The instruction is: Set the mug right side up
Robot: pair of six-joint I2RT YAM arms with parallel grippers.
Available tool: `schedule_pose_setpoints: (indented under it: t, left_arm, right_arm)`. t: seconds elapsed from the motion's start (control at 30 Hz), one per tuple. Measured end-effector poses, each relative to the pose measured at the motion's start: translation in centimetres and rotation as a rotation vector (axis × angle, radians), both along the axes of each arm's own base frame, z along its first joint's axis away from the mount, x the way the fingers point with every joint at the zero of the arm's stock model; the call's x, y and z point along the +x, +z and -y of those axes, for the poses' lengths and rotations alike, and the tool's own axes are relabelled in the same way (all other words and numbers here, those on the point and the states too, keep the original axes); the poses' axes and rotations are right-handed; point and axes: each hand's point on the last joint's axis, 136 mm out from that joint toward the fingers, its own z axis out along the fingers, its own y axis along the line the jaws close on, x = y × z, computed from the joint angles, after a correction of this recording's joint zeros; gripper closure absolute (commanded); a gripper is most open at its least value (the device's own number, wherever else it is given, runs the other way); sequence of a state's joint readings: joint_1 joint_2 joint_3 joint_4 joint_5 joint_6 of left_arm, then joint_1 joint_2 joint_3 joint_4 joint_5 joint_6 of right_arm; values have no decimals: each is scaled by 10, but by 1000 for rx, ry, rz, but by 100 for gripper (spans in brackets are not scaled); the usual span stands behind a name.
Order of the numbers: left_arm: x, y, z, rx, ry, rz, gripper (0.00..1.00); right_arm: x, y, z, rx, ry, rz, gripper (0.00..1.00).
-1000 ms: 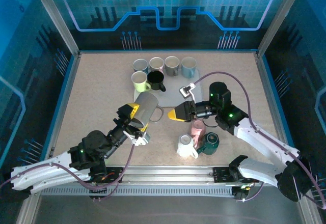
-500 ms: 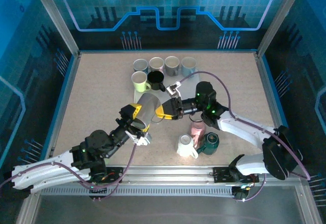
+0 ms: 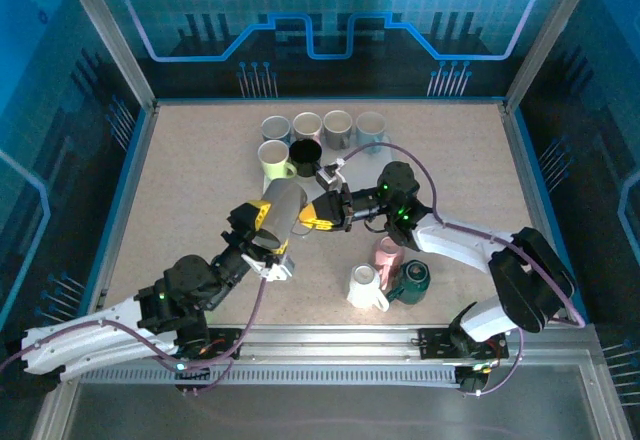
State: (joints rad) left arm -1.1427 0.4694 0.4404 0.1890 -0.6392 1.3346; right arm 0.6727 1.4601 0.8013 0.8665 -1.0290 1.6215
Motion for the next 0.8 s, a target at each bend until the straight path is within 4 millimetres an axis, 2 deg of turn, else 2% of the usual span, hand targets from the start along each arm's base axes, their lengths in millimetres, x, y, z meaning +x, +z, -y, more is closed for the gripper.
schedule_pose_setpoints:
  t: [0.13, 0.2, 0.4, 0.5, 0.6, 0.8]
  left_arm:
    - [-3, 2, 4, -14, -32, -4, 15]
    - [-6, -1, 8, -10, -55, -17, 2]
    - [-9, -11, 11, -5, -83, -83, 1]
    - [-10, -9, 10, -16, -82, -129, 1]
    - [-11, -8, 7, -29, -76, -210, 1]
    - [-17, 29, -8, -194, -60, -383, 1]
  right_arm:
    - [-4, 3, 6, -28, -19, 12, 100]
    - [-8, 6, 12, -41, -38, 45, 100]
    - [-4, 10, 33, -86, -136, 179, 100]
    - [-4, 6, 40, -134, -168, 219, 100]
    - [-4, 12, 47, -175, -205, 309, 100]
    - [5, 12, 82, -355, -398, 584, 100]
